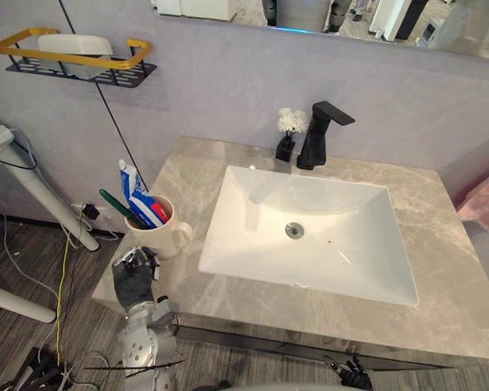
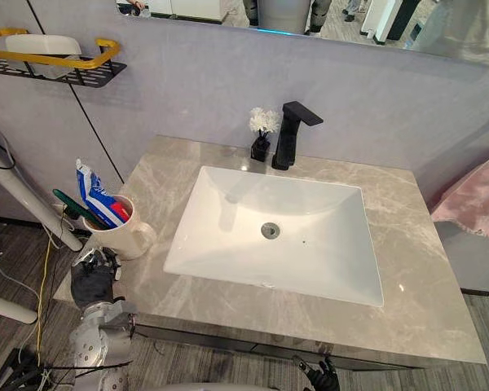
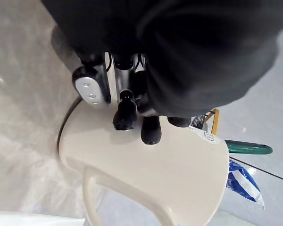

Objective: Organize washtable

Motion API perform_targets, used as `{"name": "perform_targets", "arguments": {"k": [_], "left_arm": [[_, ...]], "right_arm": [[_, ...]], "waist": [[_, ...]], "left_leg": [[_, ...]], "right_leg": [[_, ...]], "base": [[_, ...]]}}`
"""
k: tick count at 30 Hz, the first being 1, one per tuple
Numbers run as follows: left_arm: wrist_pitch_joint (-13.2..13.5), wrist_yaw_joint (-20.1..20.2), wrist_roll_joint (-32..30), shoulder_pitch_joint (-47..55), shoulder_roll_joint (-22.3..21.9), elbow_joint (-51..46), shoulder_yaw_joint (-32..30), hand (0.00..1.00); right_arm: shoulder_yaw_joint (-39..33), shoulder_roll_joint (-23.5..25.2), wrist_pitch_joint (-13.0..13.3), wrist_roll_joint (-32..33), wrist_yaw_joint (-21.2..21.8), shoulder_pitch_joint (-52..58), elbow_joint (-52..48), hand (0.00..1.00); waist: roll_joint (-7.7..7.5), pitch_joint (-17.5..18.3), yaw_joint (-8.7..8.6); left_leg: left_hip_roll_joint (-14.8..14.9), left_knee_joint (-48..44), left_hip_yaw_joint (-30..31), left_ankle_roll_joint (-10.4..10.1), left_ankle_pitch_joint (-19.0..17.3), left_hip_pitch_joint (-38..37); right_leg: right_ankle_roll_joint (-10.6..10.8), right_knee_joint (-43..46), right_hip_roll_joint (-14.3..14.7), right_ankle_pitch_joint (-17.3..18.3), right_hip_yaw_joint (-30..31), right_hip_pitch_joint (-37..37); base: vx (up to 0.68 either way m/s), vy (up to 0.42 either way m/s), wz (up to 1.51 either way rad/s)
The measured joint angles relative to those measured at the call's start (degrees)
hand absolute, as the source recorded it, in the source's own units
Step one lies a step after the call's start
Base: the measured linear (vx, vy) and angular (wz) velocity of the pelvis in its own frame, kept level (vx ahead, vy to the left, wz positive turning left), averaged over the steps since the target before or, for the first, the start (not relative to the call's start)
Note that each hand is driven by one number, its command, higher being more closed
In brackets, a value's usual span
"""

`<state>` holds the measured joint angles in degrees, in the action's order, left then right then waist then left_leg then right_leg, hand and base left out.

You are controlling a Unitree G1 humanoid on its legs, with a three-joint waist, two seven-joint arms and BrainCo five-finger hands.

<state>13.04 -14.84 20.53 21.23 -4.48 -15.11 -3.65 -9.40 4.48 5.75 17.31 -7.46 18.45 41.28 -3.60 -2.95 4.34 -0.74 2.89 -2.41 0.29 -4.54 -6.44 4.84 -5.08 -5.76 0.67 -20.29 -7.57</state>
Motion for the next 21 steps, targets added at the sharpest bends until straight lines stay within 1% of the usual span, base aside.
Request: {"name": "perform_targets", "arguments": {"k": [6,7,8,10,12,14,18,20,21], "left_arm": [[-0.25,0.01,-0.99,-0.20,0.20,0.45,2.05,1.00],[-0.20,0.00,-1.01,-0.75,0.25,1.35,2.36,1.00],[-0.21,-0.01,-1.08,-1.43,0.30,2.40,2.79,1.00],[-0.29,-0.02,-1.30,-2.57,0.41,3.76,3.80,1.00],[-0.35,-0.02,-2.24,-3.23,0.48,4.54,4.59,1.00],[-0.39,0.06,-3.43,-4.78,1.57,6.09,5.61,1.00],[-0.62,0.56,-3.71,-6.35,2.68,7.77,6.02,1.00],[-0.64,0.81,-4.08,-6.74,3.35,8.31,6.01,1.00],[-0.48,0.87,-4.61,-6.78,3.78,8.65,6.00,1.00]], "right_arm": [[0.59,-0.01,-0.06,-0.90,0.03,0.25,-0.12,0.00],[1.02,-0.08,-0.06,-1.27,0.04,1.10,-0.98,0.00],[1.08,-0.25,-0.06,-1.65,0.04,2.12,-1.81,0.00],[1.00,-0.44,-0.06,-1.70,0.04,2.58,-2.23,0.00],[1.00,-0.48,-0.06,-2.00,0.10,2.70,-2.27,0.00],[1.00,-0.50,-0.08,-2.19,0.11,2.66,-2.26,0.00],[1.20,-0.44,-0.10,-2.23,0.14,2.45,-2.25,0.00],[1.35,-0.44,-0.12,-2.23,0.14,2.13,-2.21,0.00],[1.46,-0.43,-0.12,-2.26,0.16,1.81,-2.21,0.00]], "waist": [[-0.10,0.29,-0.11],[0.03,0.54,0.29],[0.37,1.68,1.11],[0.82,2.10,1.10],[0.94,2.28,0.96],[0.91,2.32,0.93],[0.82,2.44,0.69],[0.81,2.44,0.35],[0.77,2.51,-0.31]], "left_leg": [[0.60,-0.85,-1.12,-0.44,-0.95,0.22],[0.83,-1.10,-1.63,-0.52,-1.30,0.29],[1.00,-1.11,-2.06,-0.60,-1.37,0.97],[1.11,-1.22,-2.22,-0.40,-1.23,1.00],[1.17,-1.30,-2.51,-0.42,-1.23,0.98],[1.18,-1.31,-2.52,-0.47,-1.16,0.81],[1.17,-1.29,-2.56,-0.56,-1.09,0.75],[1.16,-1.12,-2.61,-0.72,-0.95,0.81],[1.17,-0.89,-2.69,-0.95,-0.76,0.94]], "right_leg": [[-0.01,0.00,0.53,0.00,0.60,0.08],[-0.02,-0.03,0.73,0.01,1.11,0.25],[-0.03,-0.02,0.87,0.01,1.50,1.05],[-0.03,-0.03,0.96,0.01,1.59,1.10],[-0.03,-0.05,1.02,0.01,1.71,1.10],[-0.03,-0.05,1.01,-0.01,1.74,1.00],[-0.10,-0.07,1.01,-0.13,1.85,1.03],[-0.17,-0.17,1.04,-0.28,1.94,1.19],[-0.22,-0.22,1.07,-0.45,2.06,1.56]], "base": [[-0.04,-0.028,-0.07],[-0.04,-0.041,-0.21],[-0.02,-0.032,-0.19],[0.00,-0.027,-0.07],[0.00,0.000,0.00],[-0.02,-0.007,-0.01],[-0.04,-0.011,-0.02],[-0.05,-0.015,-0.03],[-0.04,-0.014,-0.04]]}}
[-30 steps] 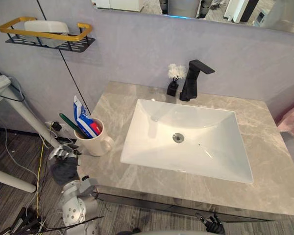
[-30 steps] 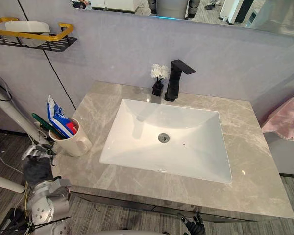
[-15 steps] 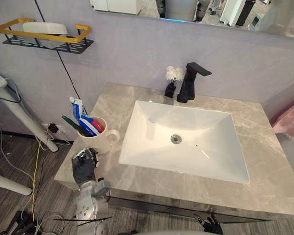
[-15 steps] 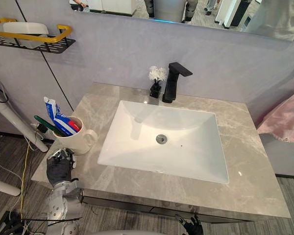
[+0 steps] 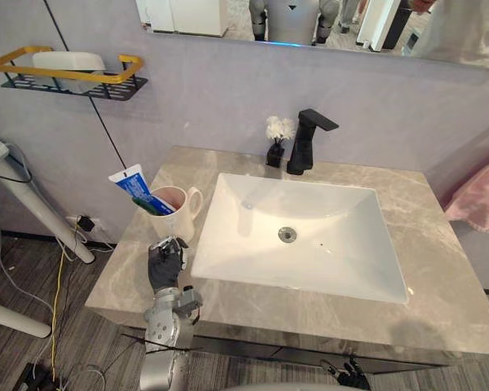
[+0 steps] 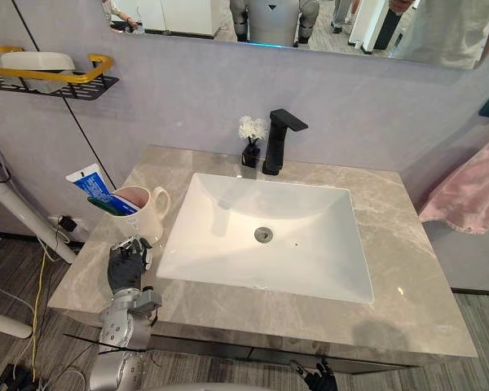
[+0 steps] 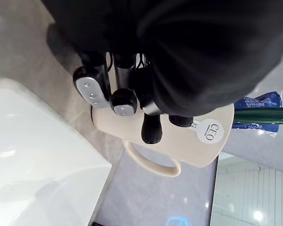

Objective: Organize washtable

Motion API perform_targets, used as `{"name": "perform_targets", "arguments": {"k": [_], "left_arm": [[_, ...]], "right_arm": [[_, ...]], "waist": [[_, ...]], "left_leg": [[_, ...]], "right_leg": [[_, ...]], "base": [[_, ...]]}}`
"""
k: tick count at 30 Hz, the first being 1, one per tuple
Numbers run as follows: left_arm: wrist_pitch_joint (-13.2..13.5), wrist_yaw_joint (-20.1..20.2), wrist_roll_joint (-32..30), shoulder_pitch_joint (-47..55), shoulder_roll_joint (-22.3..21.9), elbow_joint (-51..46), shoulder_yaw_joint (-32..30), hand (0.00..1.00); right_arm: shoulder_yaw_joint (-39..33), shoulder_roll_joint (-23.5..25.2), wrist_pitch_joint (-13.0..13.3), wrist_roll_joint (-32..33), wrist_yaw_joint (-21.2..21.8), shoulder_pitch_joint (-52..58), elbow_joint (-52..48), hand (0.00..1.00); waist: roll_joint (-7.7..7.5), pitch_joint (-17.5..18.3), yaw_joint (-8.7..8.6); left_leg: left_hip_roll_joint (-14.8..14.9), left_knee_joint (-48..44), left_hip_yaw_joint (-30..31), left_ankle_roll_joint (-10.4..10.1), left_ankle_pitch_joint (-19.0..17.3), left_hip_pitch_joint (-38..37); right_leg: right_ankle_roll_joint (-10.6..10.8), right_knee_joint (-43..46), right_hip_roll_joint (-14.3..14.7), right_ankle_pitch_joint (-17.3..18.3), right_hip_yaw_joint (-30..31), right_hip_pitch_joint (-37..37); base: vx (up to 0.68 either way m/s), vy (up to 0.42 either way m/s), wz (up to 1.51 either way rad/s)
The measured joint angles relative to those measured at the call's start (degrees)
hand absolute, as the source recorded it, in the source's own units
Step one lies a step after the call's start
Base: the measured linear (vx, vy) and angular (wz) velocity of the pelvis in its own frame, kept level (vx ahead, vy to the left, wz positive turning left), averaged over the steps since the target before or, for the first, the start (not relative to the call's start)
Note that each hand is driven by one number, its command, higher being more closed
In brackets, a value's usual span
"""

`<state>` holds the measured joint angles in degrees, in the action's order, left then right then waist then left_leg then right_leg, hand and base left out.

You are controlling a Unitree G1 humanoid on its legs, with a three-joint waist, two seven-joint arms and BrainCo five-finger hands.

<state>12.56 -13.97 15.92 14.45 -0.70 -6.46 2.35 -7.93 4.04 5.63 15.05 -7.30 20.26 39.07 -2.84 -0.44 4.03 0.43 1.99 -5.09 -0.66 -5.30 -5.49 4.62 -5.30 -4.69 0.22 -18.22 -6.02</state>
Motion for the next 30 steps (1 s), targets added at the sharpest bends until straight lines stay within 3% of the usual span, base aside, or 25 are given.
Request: {"name": "perform_targets", "arguments": {"k": [24,30], "left_arm": [[0.54,0.41,-5.43,-6.79,3.64,4.89,-3.01,1.00],[1.77,2.69,-6.29,-6.55,6.16,5.04,-4.02,1.00]], "right_arm": [[-0.49,-0.34,-0.47,-2.40,1.30,-3.31,0.12,0.00],[-0.60,-0.54,-0.47,-3.29,2.23,-4.86,0.62,0.00]], "waist": [[-0.86,-1.48,-0.64],[-0.81,-2.79,-1.56]], "left_leg": [[-0.51,3.25,-1.52,0.70,2.52,-0.20],[-0.51,3.25,-2.12,0.70,2.52,-0.39]], "right_leg": [[0.00,-0.60,-0.01,-1.79,1.91,2.34],[0.04,-0.60,0.01,-2.06,2.59,2.43]], "base": [[-0.05,-0.011,-0.04],[-0.04,-0.017,-0.05]]}}
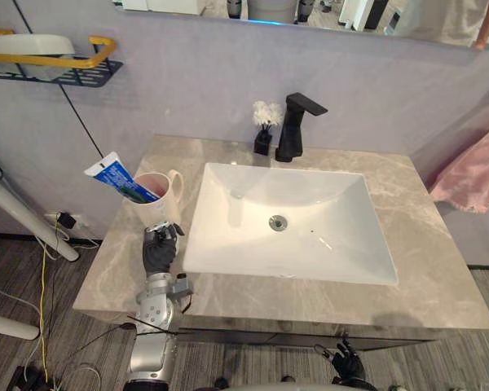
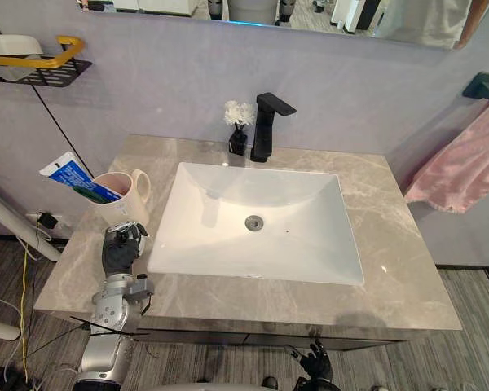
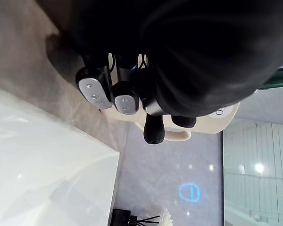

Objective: Organize washtable

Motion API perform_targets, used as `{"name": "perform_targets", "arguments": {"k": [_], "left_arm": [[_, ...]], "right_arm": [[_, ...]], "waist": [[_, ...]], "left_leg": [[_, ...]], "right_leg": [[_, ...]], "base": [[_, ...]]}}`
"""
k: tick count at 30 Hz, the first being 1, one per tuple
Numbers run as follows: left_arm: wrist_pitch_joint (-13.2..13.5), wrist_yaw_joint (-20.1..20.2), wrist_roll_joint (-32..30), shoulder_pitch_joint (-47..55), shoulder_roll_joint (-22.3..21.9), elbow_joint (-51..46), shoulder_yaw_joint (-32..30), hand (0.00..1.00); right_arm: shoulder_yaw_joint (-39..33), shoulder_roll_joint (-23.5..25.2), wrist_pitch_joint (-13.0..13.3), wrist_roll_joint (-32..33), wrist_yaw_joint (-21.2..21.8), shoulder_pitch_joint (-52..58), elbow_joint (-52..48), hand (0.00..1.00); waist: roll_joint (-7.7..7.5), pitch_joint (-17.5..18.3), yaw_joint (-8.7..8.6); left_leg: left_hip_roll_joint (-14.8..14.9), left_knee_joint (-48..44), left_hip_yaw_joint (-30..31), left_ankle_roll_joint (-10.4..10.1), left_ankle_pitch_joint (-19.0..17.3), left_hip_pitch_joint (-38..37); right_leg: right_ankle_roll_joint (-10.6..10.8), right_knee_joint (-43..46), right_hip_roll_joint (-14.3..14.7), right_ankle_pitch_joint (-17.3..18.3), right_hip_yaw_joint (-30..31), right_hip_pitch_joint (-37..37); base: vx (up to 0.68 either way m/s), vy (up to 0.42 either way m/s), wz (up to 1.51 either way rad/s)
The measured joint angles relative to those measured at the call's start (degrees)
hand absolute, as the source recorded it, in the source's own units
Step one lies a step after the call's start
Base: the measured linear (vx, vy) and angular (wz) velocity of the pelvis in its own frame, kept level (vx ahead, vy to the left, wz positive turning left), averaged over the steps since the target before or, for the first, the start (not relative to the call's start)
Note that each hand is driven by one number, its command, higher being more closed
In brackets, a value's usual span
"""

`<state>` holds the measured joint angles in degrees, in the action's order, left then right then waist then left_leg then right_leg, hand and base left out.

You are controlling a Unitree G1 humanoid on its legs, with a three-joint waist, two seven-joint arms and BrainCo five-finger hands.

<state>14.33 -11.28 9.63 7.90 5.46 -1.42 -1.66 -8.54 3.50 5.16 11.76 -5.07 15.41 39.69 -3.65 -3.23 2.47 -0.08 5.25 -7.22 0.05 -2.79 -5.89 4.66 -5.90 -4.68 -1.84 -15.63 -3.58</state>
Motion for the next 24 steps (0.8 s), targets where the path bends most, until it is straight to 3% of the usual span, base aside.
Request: {"name": "perform_targets", "arguments": {"k": [9,24], "left_arm": [[-0.16,3.74,-3.90,1.14,4.19,0.24,-0.69,1.00],[0.09,3.79,-5.64,2.69,5.17,-0.26,-3.17,1.00]], "right_arm": [[-0.01,-0.66,0.05,-1.10,0.78,-1.10,2.11,0.00],[0.13,-1.45,0.04,-1.12,1.99,-1.51,2.20,0.00]], "waist": [[0.35,-0.32,-0.21],[1.03,-1.26,-0.31]], "left_leg": [[-0.07,0.02,-0.03,0.02,-0.02,-0.03],[-0.07,0.02,-0.18,0.03,-0.02,-0.31]], "right_leg": [[0.01,0.01,-0.03,-0.02,0.10,0.04],[0.02,0.04,-0.03,-0.02,0.27,-0.10]], "base": [[-0.04,-0.020,-0.01],[-0.03,-0.015,0.00]]}}
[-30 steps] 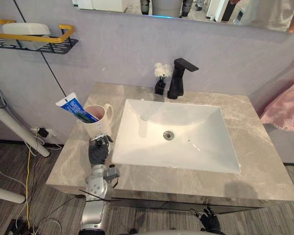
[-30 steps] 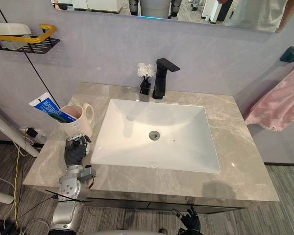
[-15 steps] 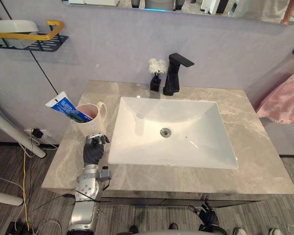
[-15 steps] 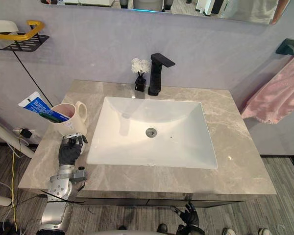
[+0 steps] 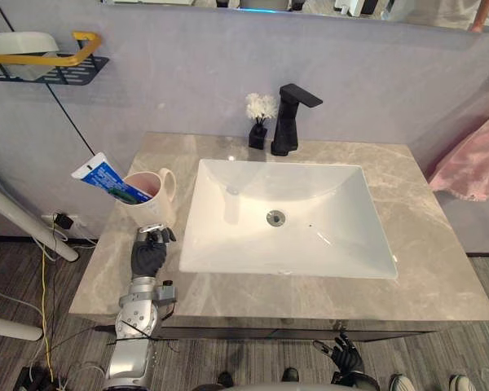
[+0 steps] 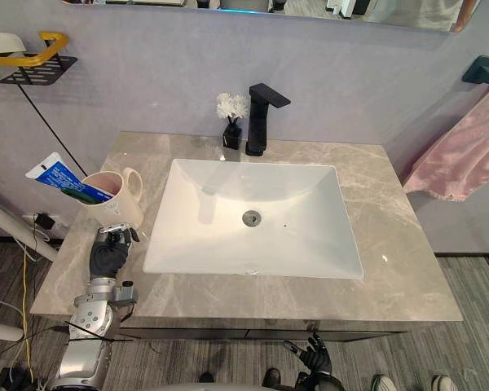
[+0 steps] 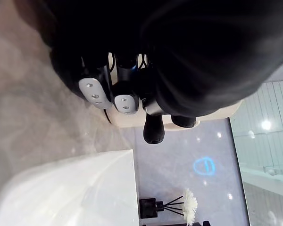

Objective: Organize washtable

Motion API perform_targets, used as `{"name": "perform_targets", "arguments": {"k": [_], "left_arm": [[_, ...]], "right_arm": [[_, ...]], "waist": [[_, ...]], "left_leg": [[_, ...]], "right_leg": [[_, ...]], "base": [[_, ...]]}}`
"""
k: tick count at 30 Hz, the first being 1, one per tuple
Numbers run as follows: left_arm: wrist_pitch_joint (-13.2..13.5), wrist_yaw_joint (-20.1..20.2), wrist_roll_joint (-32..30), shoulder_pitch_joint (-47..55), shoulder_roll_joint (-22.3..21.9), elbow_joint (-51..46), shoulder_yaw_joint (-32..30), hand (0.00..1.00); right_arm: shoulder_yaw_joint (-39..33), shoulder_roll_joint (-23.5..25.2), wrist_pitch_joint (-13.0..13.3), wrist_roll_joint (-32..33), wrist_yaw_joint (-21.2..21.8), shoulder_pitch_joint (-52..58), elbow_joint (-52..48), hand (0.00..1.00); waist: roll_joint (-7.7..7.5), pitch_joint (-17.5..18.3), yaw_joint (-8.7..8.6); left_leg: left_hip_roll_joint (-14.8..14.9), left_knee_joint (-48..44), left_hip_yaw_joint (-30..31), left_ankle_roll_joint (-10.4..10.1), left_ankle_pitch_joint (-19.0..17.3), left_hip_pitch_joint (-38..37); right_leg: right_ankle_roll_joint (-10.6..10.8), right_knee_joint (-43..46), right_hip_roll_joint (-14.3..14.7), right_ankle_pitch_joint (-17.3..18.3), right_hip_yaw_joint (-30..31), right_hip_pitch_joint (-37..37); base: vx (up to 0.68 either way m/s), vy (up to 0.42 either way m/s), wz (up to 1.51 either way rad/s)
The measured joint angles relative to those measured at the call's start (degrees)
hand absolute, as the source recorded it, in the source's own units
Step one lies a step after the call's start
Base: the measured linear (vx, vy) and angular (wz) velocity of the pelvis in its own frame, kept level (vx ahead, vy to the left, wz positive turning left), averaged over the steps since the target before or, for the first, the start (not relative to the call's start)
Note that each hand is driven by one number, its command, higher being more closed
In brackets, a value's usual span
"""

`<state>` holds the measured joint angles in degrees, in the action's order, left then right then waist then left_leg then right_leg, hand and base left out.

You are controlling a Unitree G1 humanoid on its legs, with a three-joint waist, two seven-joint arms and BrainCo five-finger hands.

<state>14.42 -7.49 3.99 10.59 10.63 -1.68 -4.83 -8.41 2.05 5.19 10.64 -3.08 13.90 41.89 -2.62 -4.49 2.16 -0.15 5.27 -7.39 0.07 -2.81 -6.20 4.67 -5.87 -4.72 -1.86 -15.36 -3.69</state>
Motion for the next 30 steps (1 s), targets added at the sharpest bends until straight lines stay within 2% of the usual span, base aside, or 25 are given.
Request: {"name": "perform_targets", "arguments": {"k": [9,20,30], "left_arm": [[-0.07,-0.09,-0.79,0.78,0.20,-0.02,-2.16,1.00],[-0.36,1.14,-4.59,1.06,3.90,0.53,-2.25,1.00],[-0.15,0.99,-4.72,-0.74,4.83,1.57,-2.24,1.00]], "right_arm": [[0.04,-0.02,-0.02,-0.12,0.05,0.07,-0.01,0.00],[0.01,-0.27,-0.02,-0.83,0.65,0.09,-0.03,0.00],[-0.06,-0.55,-0.01,-1.18,0.82,-0.17,-0.08,0.00]], "waist": [[0.01,0.00,0.09],[0.03,-0.01,0.12],[0.23,-0.08,0.21]], "left_leg": [[0.04,0.00,-0.08,0.00,0.00,-0.11],[0.05,0.01,-0.57,0.03,-0.05,-0.25],[0.00,0.00,-0.72,0.04,-0.05,0.60]], "right_leg": [[0.00,0.00,0.00,0.00,0.01,-0.09],[0.01,0.02,0.03,-0.03,0.58,-0.01],[0.10,0.04,0.04,-0.27,1.20,1.07]], "base": [[0.00,0.000,0.00],[0.00,0.000,-0.01],[0.00,-0.002,-0.02]]}}
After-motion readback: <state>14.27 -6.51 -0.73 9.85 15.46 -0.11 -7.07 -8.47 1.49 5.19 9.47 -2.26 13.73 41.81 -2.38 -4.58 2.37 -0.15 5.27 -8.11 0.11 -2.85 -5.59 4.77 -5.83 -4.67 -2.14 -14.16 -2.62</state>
